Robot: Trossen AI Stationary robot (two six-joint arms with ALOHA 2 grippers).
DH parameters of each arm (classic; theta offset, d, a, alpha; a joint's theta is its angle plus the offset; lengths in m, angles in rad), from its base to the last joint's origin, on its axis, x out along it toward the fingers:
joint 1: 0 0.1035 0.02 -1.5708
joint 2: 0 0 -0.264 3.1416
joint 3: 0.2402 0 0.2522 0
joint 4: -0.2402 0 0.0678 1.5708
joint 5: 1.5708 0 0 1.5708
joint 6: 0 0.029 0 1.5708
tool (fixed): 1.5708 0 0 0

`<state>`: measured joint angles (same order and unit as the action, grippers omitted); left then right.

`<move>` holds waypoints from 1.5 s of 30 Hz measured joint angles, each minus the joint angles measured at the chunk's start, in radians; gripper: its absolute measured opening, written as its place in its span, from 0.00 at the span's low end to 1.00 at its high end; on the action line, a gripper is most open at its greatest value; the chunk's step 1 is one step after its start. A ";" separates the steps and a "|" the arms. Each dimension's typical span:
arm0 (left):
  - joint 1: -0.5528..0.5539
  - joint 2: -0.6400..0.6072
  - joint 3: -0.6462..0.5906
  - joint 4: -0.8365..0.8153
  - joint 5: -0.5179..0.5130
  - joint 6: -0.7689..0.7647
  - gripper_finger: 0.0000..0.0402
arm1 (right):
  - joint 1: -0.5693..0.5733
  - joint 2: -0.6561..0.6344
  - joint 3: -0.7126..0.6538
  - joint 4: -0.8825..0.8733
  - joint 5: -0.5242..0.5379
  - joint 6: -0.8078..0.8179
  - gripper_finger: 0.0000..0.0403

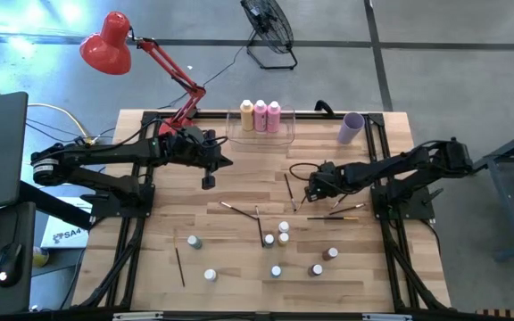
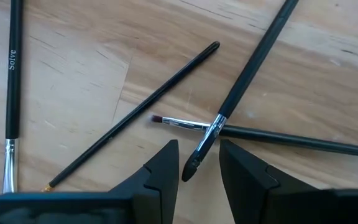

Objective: Pick & Place Paint Supplies
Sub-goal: Put the black paint brush into the violet cup

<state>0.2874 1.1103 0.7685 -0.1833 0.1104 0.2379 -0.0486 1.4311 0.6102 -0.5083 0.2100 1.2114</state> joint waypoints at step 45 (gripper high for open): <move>0.000 0.000 0.001 0.001 0.000 0.000 0.00 | 0.005 -0.164 0.000 -0.094 -0.045 -0.131 0.01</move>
<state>0.2877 1.1103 0.7696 -0.1825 0.1101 0.2375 -0.0434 1.2671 0.6106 -0.6018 0.1646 1.0801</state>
